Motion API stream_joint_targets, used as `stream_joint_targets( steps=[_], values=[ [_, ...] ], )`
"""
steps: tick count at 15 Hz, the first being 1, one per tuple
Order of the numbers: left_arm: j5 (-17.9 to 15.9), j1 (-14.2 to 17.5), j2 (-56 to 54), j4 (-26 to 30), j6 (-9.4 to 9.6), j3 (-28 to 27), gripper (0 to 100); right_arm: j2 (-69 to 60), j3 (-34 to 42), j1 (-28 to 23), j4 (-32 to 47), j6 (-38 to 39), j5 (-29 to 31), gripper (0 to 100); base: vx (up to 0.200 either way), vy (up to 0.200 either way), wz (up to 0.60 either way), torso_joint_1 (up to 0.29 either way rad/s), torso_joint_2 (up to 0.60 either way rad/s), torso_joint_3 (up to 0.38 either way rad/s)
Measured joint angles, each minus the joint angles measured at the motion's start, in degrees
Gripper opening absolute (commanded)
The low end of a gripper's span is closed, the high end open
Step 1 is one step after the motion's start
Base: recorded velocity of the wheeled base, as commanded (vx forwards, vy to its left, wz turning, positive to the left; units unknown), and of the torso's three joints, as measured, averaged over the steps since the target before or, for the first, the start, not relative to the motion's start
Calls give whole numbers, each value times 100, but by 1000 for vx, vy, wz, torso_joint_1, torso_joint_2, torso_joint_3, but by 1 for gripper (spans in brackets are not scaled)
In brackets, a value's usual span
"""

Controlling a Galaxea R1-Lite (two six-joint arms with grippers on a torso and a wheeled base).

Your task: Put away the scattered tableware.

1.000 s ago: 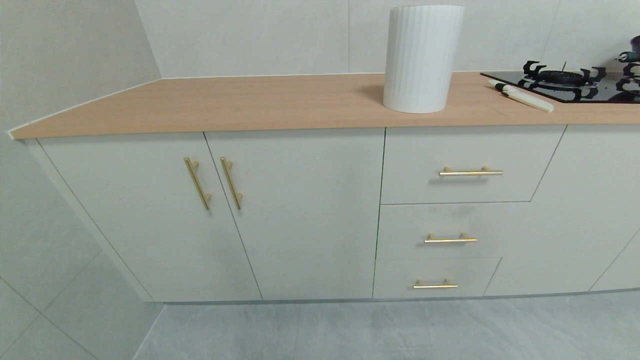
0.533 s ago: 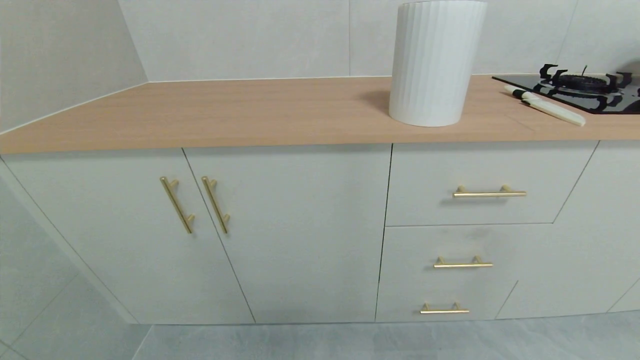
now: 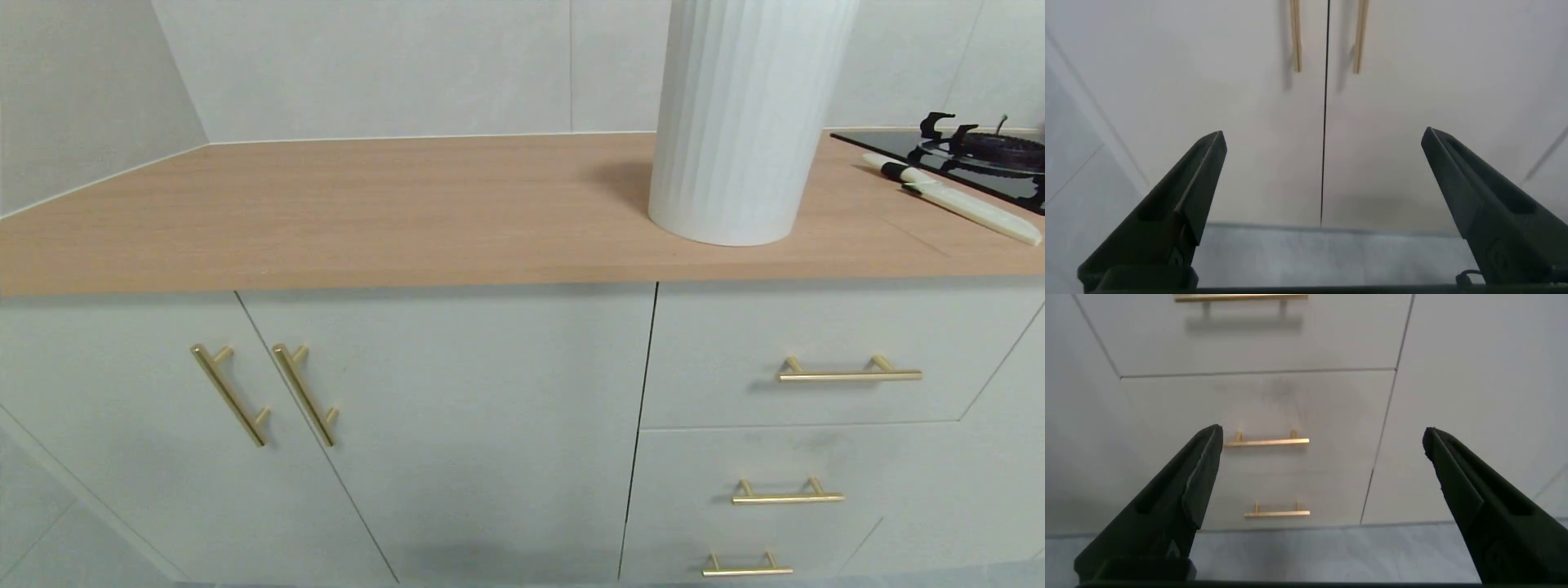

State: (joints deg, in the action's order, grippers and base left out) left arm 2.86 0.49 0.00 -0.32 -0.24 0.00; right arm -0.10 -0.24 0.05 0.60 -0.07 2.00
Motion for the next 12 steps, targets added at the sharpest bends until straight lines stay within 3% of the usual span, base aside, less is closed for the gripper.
stream_joint_targets(
  steps=[2,11,12],
  values=[
    [-2,2,0,0,0,0,100,0,0,5,0,-2,0,100,200,0,0,-2,0,5],
    [-5,2,0,0,13,0,100,2,-5,2,0,0,0,100,0,0,0,0,0,0],
    [-7,2,0,-1,35,0,100,2,-2,0,-2,0,0,100,0,-200,0,12,7,2]
  ],
)
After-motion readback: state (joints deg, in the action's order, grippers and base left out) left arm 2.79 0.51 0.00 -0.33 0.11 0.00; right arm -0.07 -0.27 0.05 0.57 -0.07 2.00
